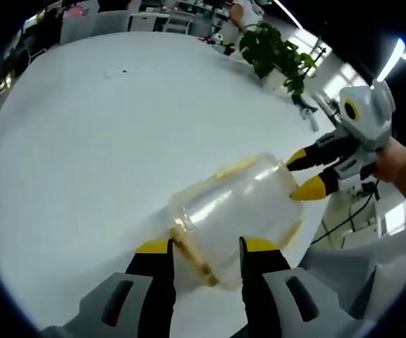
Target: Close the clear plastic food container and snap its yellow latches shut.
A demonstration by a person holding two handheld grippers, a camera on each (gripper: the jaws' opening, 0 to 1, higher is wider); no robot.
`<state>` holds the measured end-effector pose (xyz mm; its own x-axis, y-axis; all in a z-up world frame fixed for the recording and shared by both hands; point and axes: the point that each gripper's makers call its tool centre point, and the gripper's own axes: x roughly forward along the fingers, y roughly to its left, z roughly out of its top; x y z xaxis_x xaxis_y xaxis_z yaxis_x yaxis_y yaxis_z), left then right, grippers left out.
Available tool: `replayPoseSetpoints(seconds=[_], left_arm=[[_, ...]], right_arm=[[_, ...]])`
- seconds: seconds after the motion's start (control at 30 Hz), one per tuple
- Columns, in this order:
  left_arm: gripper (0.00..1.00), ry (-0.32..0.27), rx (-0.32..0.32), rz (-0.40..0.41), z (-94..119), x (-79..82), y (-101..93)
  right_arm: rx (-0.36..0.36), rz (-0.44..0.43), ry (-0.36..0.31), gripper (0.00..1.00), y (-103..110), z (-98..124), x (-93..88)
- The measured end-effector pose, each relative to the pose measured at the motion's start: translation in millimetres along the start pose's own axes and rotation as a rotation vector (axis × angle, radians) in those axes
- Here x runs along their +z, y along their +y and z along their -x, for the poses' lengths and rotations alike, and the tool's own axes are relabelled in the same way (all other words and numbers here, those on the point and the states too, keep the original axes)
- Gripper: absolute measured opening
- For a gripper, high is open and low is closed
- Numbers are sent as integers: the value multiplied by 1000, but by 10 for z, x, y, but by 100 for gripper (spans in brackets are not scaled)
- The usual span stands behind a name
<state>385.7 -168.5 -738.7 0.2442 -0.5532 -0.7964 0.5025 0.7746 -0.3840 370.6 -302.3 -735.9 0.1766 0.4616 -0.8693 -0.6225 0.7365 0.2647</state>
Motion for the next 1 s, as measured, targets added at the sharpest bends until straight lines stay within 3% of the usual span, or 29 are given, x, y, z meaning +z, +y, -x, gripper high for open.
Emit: replayPoseSetpoints(seconds=[0.1, 0.13, 0.2, 0.37, 0.4, 0.6, 1.0], left_arm=[[31, -24, -8, 33, -17, 2, -11], [31, -18, 11, 93, 11, -22, -4], [31, -23, -12, 47, 28, 9, -29], [31, -21, -8, 51, 12, 23, -58], [31, -24, -10, 57, -4, 28, -45], [31, -23, -10, 60, -30, 18, -34], [34, -21, -16, 68, -43, 17, -29]], right_arm=[[0, 6, 11, 28, 10, -3, -7], [-1, -17, 40, 28, 36, 6, -68], [-1, 12, 27, 28, 25, -26, -47], [17, 11, 61, 26, 18, -39, -37], [42, -45, 71, 26, 76, -43, -57], [39, 9, 61, 26, 84, -58, -39], [48, -31, 48, 28, 10, -27, -1]])
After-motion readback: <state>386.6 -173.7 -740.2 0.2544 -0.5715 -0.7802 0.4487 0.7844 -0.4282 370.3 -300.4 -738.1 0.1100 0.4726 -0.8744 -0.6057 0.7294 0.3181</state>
